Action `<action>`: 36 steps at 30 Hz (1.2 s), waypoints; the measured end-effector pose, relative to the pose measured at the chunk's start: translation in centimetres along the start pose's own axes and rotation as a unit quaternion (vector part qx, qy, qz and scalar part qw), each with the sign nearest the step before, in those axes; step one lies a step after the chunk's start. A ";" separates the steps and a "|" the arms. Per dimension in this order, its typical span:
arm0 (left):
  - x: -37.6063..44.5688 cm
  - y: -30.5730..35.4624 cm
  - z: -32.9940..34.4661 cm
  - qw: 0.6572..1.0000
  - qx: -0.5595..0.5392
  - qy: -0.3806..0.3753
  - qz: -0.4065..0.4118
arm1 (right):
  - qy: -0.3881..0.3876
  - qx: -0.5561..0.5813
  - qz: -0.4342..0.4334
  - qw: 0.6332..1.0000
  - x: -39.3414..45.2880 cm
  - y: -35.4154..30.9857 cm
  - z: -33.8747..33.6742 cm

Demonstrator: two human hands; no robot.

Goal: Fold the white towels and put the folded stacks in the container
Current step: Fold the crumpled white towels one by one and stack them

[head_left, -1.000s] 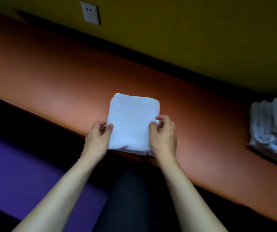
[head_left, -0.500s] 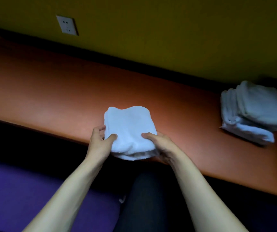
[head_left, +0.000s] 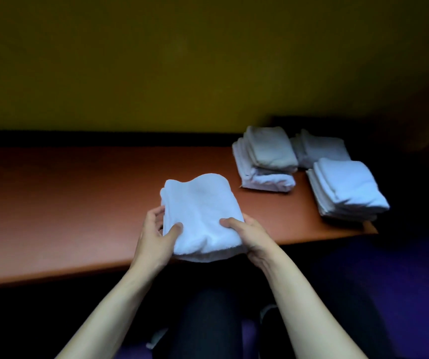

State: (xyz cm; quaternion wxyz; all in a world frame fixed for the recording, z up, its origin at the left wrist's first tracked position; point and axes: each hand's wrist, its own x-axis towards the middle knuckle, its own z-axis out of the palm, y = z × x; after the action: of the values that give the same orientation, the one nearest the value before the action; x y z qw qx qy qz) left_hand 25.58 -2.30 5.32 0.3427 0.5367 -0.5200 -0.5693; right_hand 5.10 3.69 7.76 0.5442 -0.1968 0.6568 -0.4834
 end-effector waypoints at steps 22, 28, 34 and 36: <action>-3.4 7.1 25.2 0.984 0.037 -0.139 0.103 | 0.099 0.076 -0.105 0.987 -1.8 -3.6 -25.7; 2.5 13.0 31.5 0.979 0.010 -0.148 0.142 | 0.048 -0.006 -0.192 0.980 1.3 -12.7 -31.6; 13.2 17.4 38.3 0.969 -0.190 -0.142 -0.068 | -0.037 -0.101 -0.191 0.976 8.8 -21.0 -37.9; 16.6 18.7 40.3 0.961 -0.201 -0.155 -0.109 | -0.069 -0.123 -0.158 0.977 11.0 -23.0 -39.9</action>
State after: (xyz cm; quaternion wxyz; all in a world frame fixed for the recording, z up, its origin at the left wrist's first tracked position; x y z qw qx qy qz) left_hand -19.72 -13.20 14.29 0.2946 0.4149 -0.3803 -0.7723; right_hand -40.79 1.39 19.11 0.4765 -0.3963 0.6329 -0.4641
